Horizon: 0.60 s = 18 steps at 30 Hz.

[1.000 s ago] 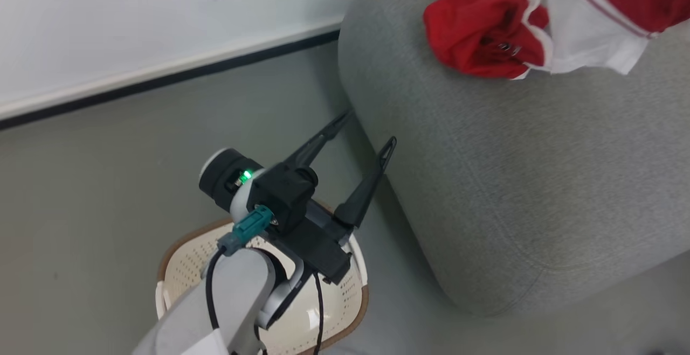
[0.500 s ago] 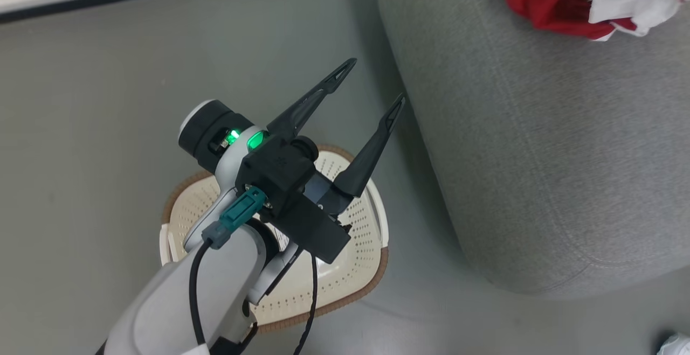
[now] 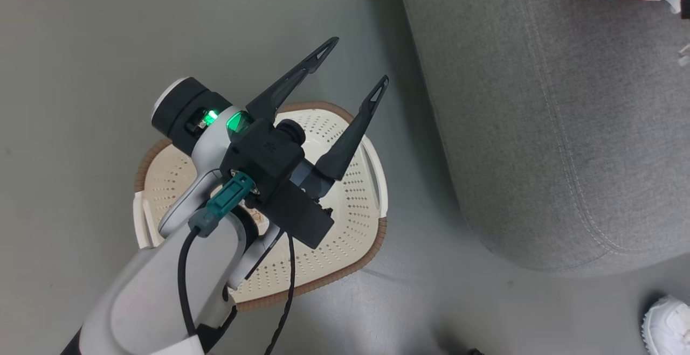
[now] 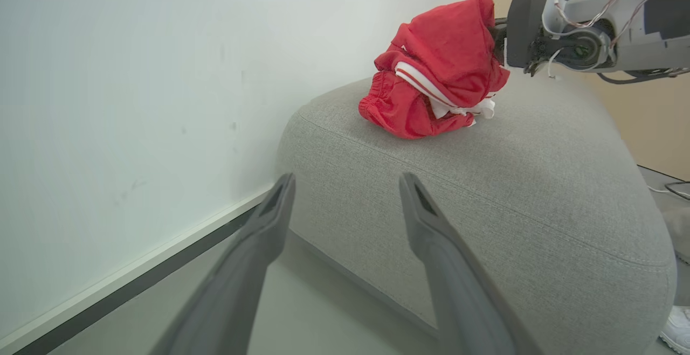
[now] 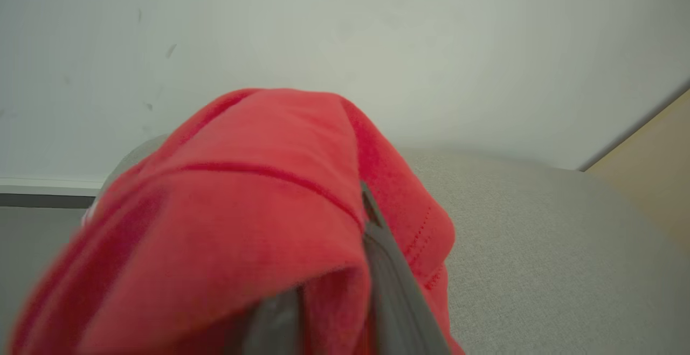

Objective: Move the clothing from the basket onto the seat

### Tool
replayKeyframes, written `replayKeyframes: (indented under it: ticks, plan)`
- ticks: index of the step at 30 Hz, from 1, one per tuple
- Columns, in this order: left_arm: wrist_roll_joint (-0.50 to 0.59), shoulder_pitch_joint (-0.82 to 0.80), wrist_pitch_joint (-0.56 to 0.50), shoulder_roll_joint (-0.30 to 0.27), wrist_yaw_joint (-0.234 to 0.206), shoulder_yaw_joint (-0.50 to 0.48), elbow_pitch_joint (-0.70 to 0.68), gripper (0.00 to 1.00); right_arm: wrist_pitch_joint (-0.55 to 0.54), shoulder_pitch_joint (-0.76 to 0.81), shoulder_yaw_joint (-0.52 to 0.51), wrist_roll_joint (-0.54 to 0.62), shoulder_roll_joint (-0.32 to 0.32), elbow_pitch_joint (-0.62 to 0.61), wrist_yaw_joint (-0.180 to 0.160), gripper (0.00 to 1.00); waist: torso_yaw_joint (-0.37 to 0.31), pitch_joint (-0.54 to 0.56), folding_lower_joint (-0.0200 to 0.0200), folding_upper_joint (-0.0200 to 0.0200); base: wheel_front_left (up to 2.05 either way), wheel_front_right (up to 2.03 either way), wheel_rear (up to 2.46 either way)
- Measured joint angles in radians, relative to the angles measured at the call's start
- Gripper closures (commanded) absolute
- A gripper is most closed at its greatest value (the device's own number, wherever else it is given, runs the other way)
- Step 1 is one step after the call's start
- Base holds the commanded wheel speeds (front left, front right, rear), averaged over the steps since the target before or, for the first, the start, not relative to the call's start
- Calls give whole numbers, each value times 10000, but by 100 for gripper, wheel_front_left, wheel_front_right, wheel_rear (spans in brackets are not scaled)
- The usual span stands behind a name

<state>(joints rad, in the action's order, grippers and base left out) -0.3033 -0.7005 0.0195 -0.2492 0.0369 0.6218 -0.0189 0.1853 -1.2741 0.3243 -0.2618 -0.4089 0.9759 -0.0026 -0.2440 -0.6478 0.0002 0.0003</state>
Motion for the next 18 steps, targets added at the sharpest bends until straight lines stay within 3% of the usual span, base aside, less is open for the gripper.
replayKeyframes:
  ticks: [1,18]
  plan:
    - [0,-1,0,-12,33,0,21,0,77,27,21,2,42,21,27,0,-56,-31,-1,0,0,0,0]
    - [-184,416,483,-198,71,-238,1011,0,639,1592,207,-2,614,326,355,0,-776,822,-3,-2,0,0,0]
